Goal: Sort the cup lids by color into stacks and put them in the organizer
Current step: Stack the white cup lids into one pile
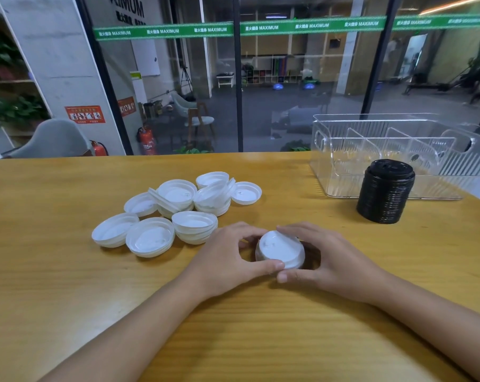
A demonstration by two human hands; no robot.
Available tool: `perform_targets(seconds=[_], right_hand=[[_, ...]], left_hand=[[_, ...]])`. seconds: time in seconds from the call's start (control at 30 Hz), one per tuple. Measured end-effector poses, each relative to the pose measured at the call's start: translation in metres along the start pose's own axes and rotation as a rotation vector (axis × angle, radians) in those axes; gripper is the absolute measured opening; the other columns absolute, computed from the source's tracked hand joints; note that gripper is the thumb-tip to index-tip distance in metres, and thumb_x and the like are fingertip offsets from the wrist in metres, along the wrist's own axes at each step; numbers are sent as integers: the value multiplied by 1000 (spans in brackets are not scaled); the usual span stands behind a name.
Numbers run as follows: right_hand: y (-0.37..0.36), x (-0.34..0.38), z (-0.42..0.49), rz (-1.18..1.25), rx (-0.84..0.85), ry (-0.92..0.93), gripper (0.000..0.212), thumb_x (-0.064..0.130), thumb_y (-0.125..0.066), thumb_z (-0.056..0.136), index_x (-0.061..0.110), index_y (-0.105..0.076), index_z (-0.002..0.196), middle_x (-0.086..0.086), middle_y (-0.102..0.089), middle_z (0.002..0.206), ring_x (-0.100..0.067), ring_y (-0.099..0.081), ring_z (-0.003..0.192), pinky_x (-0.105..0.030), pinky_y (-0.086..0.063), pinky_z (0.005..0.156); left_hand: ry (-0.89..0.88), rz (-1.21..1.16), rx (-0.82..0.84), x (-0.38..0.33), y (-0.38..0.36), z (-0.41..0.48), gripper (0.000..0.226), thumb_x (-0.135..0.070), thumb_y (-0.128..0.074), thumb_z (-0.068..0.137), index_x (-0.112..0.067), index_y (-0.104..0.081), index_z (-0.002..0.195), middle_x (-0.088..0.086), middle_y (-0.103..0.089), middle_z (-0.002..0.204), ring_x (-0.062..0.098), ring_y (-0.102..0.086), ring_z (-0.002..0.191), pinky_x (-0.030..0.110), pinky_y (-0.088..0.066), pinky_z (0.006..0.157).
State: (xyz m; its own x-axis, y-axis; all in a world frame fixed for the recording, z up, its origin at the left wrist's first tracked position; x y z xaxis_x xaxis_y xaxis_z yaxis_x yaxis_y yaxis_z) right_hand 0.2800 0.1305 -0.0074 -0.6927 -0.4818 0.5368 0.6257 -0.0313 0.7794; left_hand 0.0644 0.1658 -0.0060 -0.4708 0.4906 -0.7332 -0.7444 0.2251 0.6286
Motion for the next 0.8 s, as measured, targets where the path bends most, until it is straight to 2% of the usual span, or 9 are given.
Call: perform_targets(seconds=[0.13,0.2,0.37,0.53,0.67,0.73,0.8], right_hand=[[9,0,-1,-51,58,-3,75,63,-72,89,27,-55,152,22,-55,150,13,-49,135,-5,-34,109],[12,-1,0,-30,79,-14,69,59,-71,91,28,-56,151,25,-56,148,16,-49,134,-7,-37,109],[12,-5,1,39,74,-63,74,57,-80,81,31,-60,147,34,-60,137,17,-55,127,-12,-44,107],[12,-7,0,3,67,-55,75,60,-79,80,32,-60,146,38,-58,134,22,-52,125,-4,-40,102],[8,-5,-2,3,53,-40,74,62,-75,85,33,-56,150,32,-60,138,16,-55,127,-10,-43,105],[3,-2,0,-29,44,-8,69,59,-72,90,34,-53,151,28,-60,141,13,-55,128,-9,-41,104],[-2,-1,0,-49,48,21,63,57,-69,94,32,-54,151,25,-57,145,13,-51,132,-9,-37,108]], left_hand=[[-17,9,-6,1,-1,0,52,-54,-89,76,-43,-74,124,-15,-71,113,4,-67,110,32,-55,101],[-28,13,-5,0,-1,0,52,-55,-88,76,-43,-74,124,-17,-71,113,4,-67,111,32,-55,101],[-18,36,16,1,0,0,53,-58,-89,74,-43,-73,123,-19,-70,114,4,-66,112,35,-53,103],[-1,67,50,2,-1,-1,58,-66,-84,75,-44,-70,128,-21,-69,118,1,-63,116,36,-52,106],[-61,208,97,-3,-2,-2,55,-60,-73,90,-39,-61,140,-18,-63,118,2,-58,111,27,-47,101],[-78,277,77,-3,2,-2,64,-62,-66,94,-32,-54,150,-18,-60,127,2,-56,115,24,-45,102],[-92,308,20,-3,10,-1,65,-60,-64,96,-27,-55,151,-18,-59,134,1,-55,120,22,-44,104]])
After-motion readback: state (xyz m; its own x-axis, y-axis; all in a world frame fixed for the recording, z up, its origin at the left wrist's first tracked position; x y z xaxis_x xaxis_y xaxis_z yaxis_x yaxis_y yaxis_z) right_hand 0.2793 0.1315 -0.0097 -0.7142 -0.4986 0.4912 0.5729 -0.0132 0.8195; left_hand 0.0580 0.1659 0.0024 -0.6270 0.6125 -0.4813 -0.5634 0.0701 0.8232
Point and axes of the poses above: each hand's wrist, its own z-axis towards the middle knuckle, its own y-axis out of the back of the hand, x = y × z, the point moved 3 cm from there along z, towards the middle knuckle
